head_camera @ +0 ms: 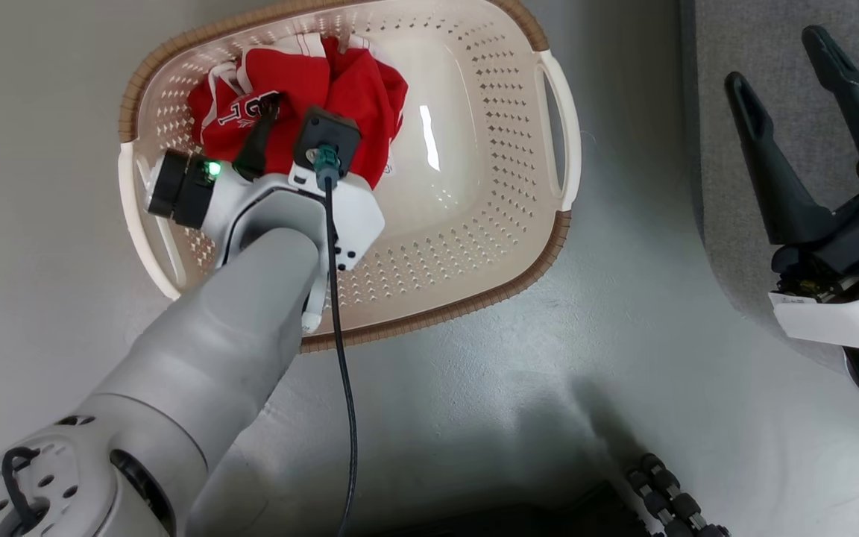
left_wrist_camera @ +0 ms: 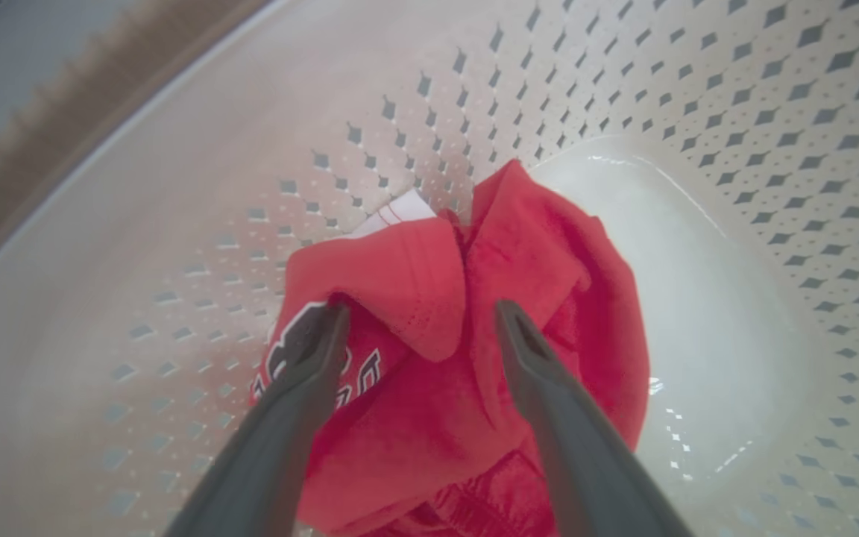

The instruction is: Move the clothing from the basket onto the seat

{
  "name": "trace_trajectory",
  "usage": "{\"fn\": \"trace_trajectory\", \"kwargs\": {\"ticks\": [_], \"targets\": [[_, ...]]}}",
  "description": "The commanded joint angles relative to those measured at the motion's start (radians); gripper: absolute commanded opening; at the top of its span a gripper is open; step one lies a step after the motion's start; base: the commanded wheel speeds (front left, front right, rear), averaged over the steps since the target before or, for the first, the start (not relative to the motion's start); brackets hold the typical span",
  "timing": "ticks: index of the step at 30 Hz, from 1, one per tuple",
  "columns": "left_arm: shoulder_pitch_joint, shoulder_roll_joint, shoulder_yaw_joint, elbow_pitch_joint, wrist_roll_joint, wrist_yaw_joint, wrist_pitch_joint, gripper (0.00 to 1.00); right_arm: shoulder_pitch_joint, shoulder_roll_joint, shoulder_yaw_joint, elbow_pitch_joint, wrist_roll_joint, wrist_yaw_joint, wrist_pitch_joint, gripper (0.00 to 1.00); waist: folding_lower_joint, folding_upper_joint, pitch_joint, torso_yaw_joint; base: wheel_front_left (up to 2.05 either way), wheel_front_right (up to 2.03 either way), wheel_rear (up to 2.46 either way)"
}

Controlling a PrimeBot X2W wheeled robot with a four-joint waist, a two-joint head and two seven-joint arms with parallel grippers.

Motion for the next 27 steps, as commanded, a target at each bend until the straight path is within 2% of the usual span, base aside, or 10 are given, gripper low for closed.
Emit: {"fn": "trace_trajectory", "kwargs": {"ticks": [1,4,11,24,25,27], "targets": [[-0.016,0.004,-0.002,0.001,0.006,0.022,0.001,1.0,0.041,-0.017,0.007,-0.016,0.003,0.003,-0.005,1.0,0.0,0.0,0.008,0.001,0.0,0.0,0.0],[-0.031,0.004,-0.025,0.01,0.015,0.026,0.021,1.0,0.042,-0.016,0.006,-0.016,0.005,0.003,-0.005,1.0,0.0,0.0,0.013,0.003,0.0,0.0,0.0],[-0.058,0.004,-0.052,0.026,0.053,-0.015,0.099,1.0,0.036,-0.023,-0.009,-0.021,0.016,0.003,-0.005,1.0,0.0,0.0,0.042,-0.001,0.0,0.0,0.0],[-0.077,0.004,-0.059,0.127,0.072,-0.058,0.201,1.0,0.016,-0.013,-0.011,-0.035,0.015,0.003,-0.005,1.0,0.0,0.0,0.077,-0.043,0.0,0.0,0.0],[-0.076,0.004,-0.059,0.13,0.067,-0.062,0.203,0.95,0.015,-0.012,-0.011,-0.034,0.016,0.003,-0.005,1.0,0.0,0.0,0.078,-0.044,0.0,0.0,0.0],[-0.072,0.004,-0.058,0.133,0.056,-0.067,0.196,0.0,0.009,-0.009,-0.013,-0.033,0.016,0.003,-0.005,1.0,0.0,0.0,0.078,-0.044,0.0,0.0,0.0]]}}
